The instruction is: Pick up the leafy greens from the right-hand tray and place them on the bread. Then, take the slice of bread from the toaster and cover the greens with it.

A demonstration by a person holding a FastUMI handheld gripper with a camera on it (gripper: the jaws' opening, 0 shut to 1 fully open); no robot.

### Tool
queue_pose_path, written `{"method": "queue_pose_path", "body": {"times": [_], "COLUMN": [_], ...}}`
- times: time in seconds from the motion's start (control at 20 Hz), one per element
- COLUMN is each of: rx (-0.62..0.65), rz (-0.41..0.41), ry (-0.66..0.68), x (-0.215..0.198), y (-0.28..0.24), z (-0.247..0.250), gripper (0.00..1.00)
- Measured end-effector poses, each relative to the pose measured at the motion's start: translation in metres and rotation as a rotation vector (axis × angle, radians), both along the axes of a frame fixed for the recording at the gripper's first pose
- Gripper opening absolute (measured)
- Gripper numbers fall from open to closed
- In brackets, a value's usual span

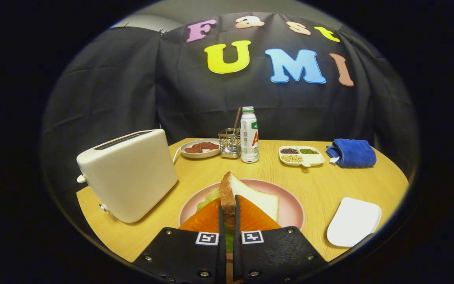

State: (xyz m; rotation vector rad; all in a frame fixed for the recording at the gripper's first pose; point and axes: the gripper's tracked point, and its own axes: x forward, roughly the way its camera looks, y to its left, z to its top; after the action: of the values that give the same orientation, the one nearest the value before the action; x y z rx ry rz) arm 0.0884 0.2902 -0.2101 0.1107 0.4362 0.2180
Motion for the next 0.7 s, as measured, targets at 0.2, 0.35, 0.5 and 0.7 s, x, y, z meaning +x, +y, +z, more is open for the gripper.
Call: {"method": "queue_pose_path", "body": {"times": [0.2, 0.35, 0.5, 0.7], "rx": [-0.003, 0.017, 0.015, 0.069], "rz": [0.015, 0.023, 0.028, 0.089], "ry": [0.024, 0.050, 0.063, 0.076], "x": [-0.001, 0.000, -0.001, -0.006], "y": [0.005, 0.008, 0.011, 0.030], "z": [-0.007, -0.014, -0.017, -0.015], "gripper": [0.07, 0.07, 0.07, 0.29]}}
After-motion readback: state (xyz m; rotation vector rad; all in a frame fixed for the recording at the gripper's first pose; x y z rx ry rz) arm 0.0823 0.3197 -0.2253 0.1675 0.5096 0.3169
